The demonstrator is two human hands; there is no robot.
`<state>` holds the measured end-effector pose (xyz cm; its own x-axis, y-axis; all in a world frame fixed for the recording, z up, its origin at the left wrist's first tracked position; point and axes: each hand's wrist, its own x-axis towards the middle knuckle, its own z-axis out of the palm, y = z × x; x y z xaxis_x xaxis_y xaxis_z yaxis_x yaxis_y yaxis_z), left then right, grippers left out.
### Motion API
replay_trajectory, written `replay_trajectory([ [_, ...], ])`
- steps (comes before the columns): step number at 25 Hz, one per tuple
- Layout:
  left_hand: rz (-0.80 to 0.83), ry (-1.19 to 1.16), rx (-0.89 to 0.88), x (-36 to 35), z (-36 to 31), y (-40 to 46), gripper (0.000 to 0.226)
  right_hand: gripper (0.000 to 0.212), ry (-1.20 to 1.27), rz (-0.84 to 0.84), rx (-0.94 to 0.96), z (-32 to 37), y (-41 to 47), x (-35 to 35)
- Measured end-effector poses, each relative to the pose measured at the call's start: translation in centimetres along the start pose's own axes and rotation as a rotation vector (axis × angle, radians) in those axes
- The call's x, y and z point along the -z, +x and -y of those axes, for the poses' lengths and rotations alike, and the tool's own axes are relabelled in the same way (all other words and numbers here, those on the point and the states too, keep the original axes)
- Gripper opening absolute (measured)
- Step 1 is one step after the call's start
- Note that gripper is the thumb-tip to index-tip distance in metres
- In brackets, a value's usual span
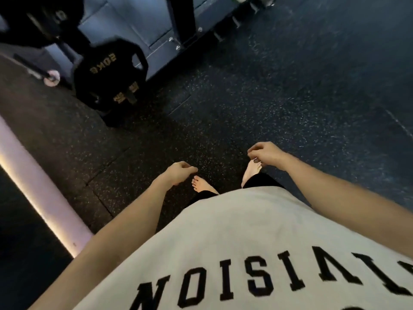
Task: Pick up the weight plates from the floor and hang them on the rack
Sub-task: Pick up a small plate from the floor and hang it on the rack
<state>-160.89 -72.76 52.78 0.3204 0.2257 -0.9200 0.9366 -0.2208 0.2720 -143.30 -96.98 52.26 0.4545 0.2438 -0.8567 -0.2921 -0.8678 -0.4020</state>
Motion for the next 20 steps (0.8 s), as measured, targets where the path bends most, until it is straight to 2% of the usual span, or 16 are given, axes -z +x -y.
replay_trajectory([
  [6, 0.090, 0.210, -0.142, -5.8, -15.5, 2.1, 0.038, 0.014, 0.327, -0.116, -0.131, -10.2, -0.6, 10.5],
  [12, 0.106, 0.445, -0.233, -15.2, -30.9, 4.0, 0.033, 0.017, 0.477, -0.189, -0.189, -18.2, -0.4, 24.6],
  [16, 0.032, 0.511, -0.272, -18.1, -39.9, 5.5, 0.028, 0.015, 0.516, -0.209, -0.208, -21.3, 1.4, 32.8],
  [20, 0.009, 0.483, -0.264, -18.9, -48.6, 9.1, 0.021, 0.013, 0.553, -0.203, -0.227, -21.3, 6.0, 40.2],
])
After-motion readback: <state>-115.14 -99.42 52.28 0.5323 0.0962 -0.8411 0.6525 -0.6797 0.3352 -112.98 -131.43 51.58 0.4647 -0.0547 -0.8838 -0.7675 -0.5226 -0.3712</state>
